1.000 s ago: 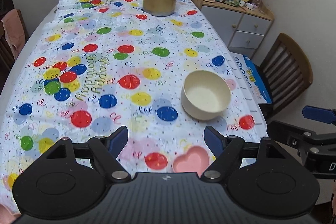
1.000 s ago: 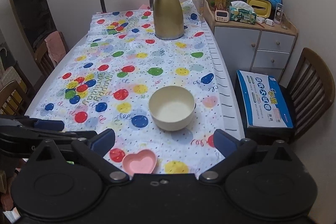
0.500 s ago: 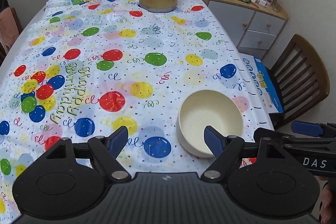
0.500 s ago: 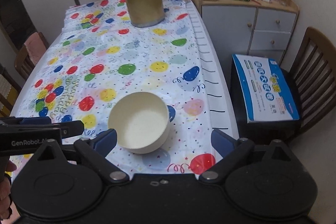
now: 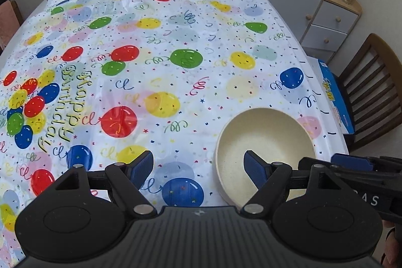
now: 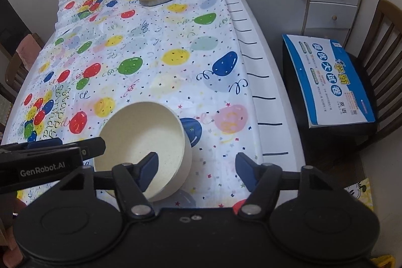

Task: Organize plates and bowls
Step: 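Move both grippers to the cream bowl rim and close them, then carry the cream bowl with both grippers toward the bear plate stack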

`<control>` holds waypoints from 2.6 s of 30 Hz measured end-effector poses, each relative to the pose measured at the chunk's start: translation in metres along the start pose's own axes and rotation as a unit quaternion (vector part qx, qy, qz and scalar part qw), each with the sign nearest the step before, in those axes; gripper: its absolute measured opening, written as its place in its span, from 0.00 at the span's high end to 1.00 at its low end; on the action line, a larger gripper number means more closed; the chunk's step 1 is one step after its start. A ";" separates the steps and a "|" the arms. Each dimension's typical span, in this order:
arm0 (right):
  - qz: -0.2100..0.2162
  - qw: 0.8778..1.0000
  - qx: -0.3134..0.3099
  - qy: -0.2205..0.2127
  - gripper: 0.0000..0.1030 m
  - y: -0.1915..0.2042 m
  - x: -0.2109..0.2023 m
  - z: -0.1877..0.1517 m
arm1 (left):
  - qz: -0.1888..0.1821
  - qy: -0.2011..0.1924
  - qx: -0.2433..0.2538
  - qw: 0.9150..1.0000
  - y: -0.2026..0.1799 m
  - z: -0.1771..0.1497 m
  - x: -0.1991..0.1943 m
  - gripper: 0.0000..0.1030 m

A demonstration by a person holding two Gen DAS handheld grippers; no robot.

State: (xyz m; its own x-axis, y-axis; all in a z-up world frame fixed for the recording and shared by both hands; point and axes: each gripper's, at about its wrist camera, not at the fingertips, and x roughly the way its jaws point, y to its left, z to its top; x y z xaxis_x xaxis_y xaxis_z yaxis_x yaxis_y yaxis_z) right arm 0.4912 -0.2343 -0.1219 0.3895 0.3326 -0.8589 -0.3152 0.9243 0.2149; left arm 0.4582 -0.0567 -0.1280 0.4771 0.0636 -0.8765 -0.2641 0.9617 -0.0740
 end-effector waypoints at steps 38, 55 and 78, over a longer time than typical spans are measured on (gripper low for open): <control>-0.012 1.000 -0.018 -0.002 0.95 0.023 0.000 -0.004 | -0.028 0.028 -0.016 0.999 -0.007 -0.014 -0.015 0.91; -0.012 1.000 -0.011 -0.019 0.95 0.046 -0.068 -0.041 | -0.056 0.021 0.009 0.998 0.009 -0.057 -0.093 0.91; -0.026 0.999 0.003 -0.037 0.96 0.107 -0.157 -0.141 | -0.073 0.022 0.050 0.996 0.050 -0.155 -0.197 0.91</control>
State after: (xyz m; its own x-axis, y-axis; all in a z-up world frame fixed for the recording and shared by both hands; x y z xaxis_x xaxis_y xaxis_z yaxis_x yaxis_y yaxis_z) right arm 0.2741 -0.2141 -0.0300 0.4682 0.2961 -0.8326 -0.2874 0.9420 0.1734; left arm 0.2216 -0.0627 -0.0324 0.4671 -0.0891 -0.8797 -0.1092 0.9815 -0.1574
